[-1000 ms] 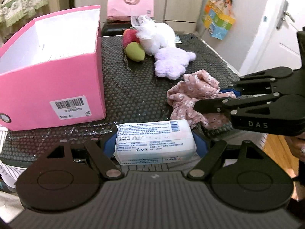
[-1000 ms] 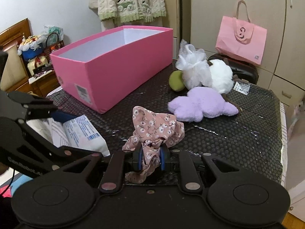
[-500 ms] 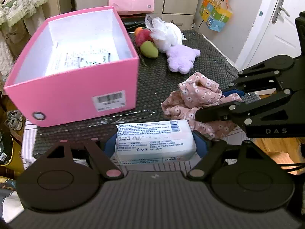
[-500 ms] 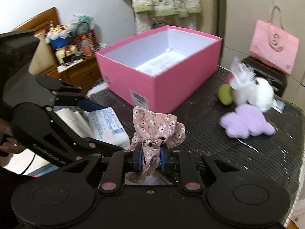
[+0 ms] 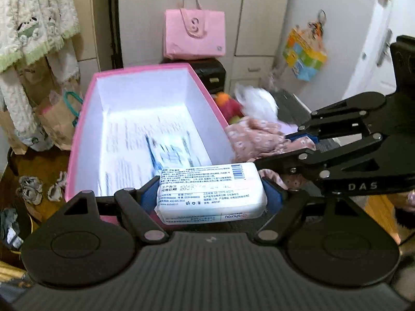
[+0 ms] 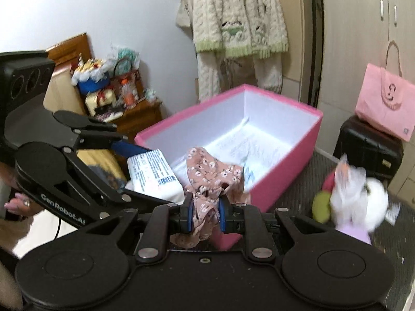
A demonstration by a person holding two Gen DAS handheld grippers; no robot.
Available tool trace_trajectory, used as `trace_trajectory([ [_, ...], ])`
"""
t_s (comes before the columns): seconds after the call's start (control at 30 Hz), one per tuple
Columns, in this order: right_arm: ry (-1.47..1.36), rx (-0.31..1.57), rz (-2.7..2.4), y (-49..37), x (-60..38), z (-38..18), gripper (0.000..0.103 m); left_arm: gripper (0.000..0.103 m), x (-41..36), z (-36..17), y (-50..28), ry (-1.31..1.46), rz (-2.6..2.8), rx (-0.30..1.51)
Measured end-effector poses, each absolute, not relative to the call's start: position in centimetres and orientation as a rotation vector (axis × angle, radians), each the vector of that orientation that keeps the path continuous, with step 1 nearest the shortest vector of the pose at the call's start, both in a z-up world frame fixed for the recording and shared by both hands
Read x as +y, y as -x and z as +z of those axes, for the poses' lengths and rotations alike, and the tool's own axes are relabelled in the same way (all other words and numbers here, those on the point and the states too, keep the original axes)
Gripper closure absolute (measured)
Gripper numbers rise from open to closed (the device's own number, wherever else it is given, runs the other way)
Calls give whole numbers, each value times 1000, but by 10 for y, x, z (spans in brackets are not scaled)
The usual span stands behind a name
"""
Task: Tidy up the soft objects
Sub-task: 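Carry both items into the pink box and open both tools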
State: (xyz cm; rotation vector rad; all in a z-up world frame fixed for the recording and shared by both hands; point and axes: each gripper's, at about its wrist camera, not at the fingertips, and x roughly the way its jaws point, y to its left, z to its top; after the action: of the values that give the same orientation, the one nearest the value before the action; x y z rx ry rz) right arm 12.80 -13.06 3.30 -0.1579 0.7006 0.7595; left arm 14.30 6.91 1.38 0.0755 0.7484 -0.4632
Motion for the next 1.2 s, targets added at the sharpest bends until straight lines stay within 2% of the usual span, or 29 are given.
trace_trajectory([
  [0.2,175,650,719,-190,-113,36,80,23,71,20,-204,-37,-414,733],
  [0.47,177,752,721,-288,-105,15,81,23,74,-9,-290,20,-351,813],
  [0.6,209,775,747,-313,-101,7,81,23,68,-21,-314,-84,-266,799],
  [0.83,282,831,769,-344,-94,2,79,22,61,-31,-338,-108,-244,849],
  [0.87,284,843,767,-346,-93,1,77,22,58,-34,-340,-121,-240,855],
  [0.93,294,863,746,-349,-91,-1,59,21,54,-41,-342,-144,-230,870],
  [1.0,285,842,714,-349,-93,0,49,20,55,-41,-342,-141,-235,887],
  [1.2,273,819,698,-329,-105,12,49,16,59,-21,-317,-167,-245,853],
])
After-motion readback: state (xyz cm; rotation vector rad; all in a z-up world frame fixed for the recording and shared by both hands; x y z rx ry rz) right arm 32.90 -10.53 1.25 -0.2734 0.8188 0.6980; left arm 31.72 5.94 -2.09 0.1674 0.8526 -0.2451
